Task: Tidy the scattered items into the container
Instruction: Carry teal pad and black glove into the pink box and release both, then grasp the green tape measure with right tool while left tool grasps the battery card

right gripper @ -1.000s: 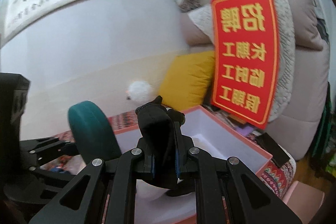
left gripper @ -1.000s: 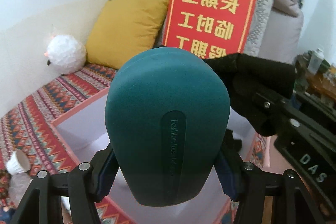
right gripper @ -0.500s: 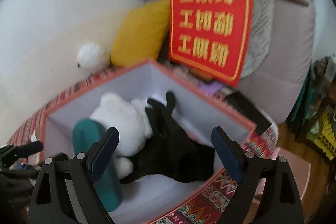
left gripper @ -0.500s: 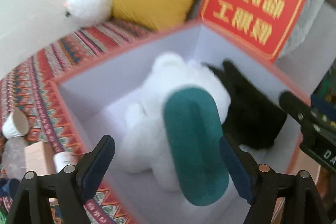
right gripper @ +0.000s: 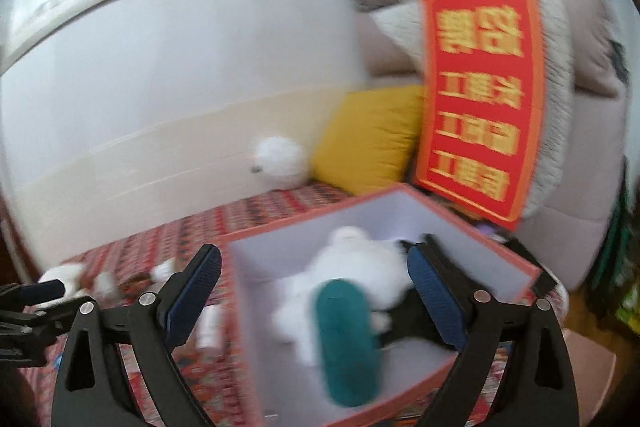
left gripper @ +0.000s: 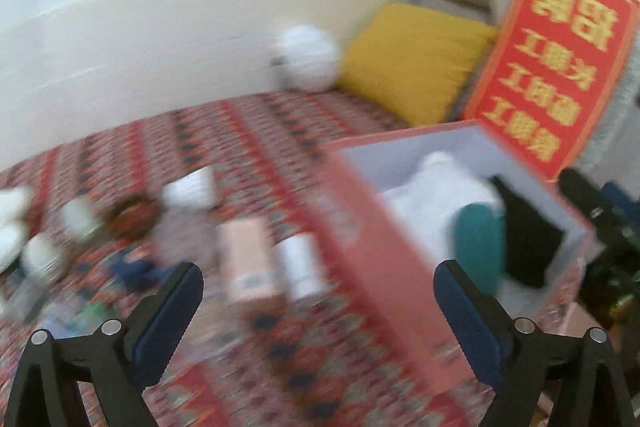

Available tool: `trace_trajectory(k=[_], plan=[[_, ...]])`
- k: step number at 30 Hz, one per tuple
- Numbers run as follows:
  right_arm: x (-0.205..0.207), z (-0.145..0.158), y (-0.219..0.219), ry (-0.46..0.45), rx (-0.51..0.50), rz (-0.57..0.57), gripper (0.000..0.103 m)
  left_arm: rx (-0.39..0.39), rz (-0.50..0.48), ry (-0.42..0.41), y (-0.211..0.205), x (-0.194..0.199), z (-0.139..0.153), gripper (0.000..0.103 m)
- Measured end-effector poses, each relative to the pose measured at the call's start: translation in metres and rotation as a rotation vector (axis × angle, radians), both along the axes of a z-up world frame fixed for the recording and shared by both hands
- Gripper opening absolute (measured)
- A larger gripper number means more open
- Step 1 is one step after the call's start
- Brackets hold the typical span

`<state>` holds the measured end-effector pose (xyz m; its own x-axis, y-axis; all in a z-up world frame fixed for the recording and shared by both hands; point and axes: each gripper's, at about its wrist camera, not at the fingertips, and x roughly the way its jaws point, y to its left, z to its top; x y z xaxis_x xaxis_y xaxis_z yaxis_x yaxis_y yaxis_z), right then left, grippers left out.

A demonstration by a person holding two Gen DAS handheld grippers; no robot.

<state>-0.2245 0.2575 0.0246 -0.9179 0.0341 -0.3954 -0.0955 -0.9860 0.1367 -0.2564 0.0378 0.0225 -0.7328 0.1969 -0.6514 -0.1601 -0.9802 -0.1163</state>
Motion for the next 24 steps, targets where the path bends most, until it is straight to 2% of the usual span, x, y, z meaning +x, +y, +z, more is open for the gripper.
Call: trace_trajectory(k=[6, 13, 17, 24], plan=[[-0.008, -0.013, -0.109, -0.048, 0.077, 0.239, 0.098, -0.057, 0.168, -0.046, -0.102, 0.038, -0.036, 0.097], [-0.025, -0.058, -0.221, -0.171, 0.139, 0.480, 0.098, -0.099, 0.310, -0.149, -0.197, 0.061, -0.097, 0.097], [-0.039, -0.094, -0.279, -0.237, 0.208, 0.583, 0.097, -0.131, 0.313, -0.186, -0.226, 0.057, -0.128, 0.097], [-0.088, -0.150, -0.356, -0.375, 0.286, 0.693, 0.096, -0.164, 0.245, -0.276, -0.254, 0.015, -0.172, 0.097]])
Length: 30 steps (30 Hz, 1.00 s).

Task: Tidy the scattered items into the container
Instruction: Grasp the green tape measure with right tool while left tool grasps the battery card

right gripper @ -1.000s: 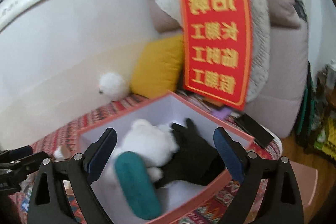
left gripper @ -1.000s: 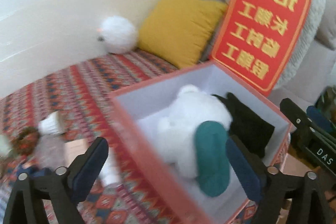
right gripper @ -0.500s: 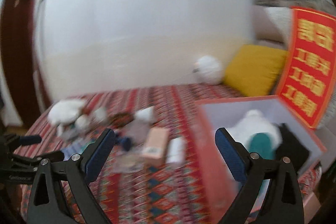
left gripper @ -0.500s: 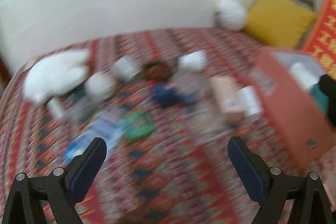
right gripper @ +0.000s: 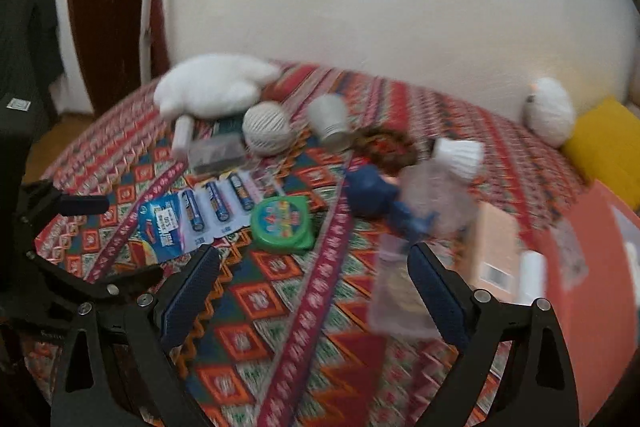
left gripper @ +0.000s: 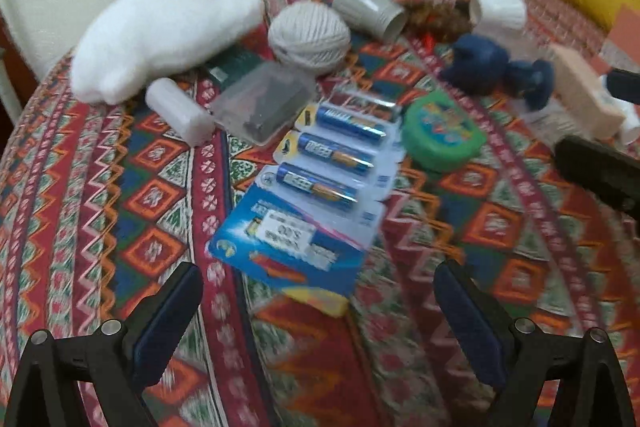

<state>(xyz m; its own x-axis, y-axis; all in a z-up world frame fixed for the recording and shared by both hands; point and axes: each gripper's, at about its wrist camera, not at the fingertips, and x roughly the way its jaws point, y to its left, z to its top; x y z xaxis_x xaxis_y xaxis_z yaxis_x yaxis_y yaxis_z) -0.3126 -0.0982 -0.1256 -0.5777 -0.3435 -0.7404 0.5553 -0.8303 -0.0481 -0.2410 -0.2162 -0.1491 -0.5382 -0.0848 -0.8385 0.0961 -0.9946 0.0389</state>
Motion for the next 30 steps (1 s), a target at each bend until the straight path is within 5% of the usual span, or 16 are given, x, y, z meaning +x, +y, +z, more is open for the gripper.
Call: trace_trajectory(k=[5, 11, 12, 16, 22, 30], plan=[[-0.044, -0.039, -0.034, -0.149, 0.010, -0.016, 0.096, 0.017, -0.012, -0.045, -0.014, -0.030, -0.024, 0.097], [-0.078, -0.079, -0.045, -0.213, 0.007, -0.059, 0.089, 0.003, -0.023, -0.027, -0.013, -0.056, -0.038, 0.103], [-0.077, -0.076, -0.046, -0.193, 0.003, -0.034, 0.059, 0.002, -0.025, -0.021, -0.011, -0.058, -0.039, 0.103], [-0.070, -0.065, -0.038, -0.203, 0.003, -0.043, 0.059, 0.008, -0.042, 0.005, -0.002, -0.063, -0.035, 0.087], [-0.043, -0.051, -0.006, -0.267, -0.040, -0.080, 0.059, 0.032, -0.012, 0.010, 0.008, -0.034, -0.024, 0.086], [0.008, -0.015, 0.010, -0.225, -0.087, -0.051, 0.059, 0.061, 0.029, 0.046, 0.011, 0.024, -0.003, 0.086]])
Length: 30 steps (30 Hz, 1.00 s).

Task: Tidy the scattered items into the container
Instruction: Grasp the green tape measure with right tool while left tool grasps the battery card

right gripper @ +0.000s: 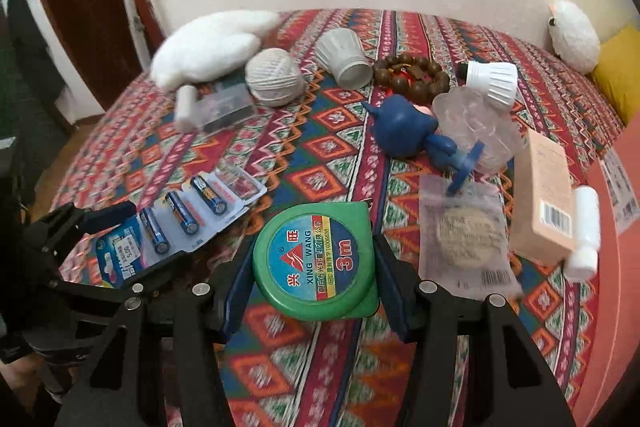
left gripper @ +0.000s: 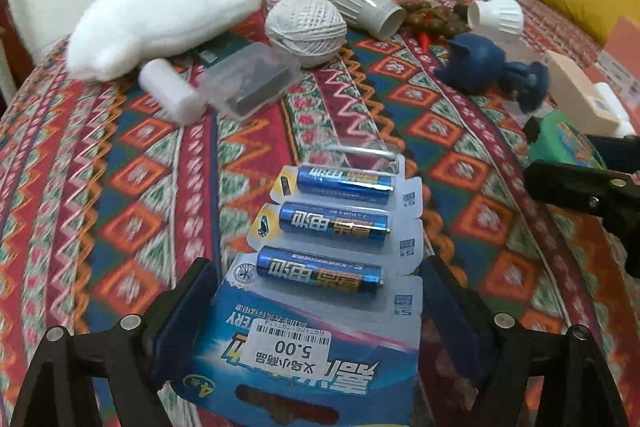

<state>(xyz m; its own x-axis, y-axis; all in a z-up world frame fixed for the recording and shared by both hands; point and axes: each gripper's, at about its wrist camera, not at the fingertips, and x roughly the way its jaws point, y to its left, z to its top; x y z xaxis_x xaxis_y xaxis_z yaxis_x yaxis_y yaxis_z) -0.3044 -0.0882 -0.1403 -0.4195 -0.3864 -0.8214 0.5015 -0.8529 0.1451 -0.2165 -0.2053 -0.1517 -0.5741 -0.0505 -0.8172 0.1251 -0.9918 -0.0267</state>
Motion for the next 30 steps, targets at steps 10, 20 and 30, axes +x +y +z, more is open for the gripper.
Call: trace_trajectory(k=[10, 20, 30], plan=[[0.066, 0.020, 0.027, 0.029, -0.043, 0.034, 0.059, 0.045, -0.014, 0.051, 0.009, 0.056, 0.023, 0.058], [0.088, 0.021, 0.048, 0.002, -0.072, 0.052, 0.059, -0.046, 0.017, -0.107, 0.014, 0.048, -0.022, 0.067], [0.080, 0.012, 0.039, -0.037, -0.080, 0.083, 0.059, -0.068, -0.123, -0.103, -0.018, 0.010, -0.048, 0.103]])
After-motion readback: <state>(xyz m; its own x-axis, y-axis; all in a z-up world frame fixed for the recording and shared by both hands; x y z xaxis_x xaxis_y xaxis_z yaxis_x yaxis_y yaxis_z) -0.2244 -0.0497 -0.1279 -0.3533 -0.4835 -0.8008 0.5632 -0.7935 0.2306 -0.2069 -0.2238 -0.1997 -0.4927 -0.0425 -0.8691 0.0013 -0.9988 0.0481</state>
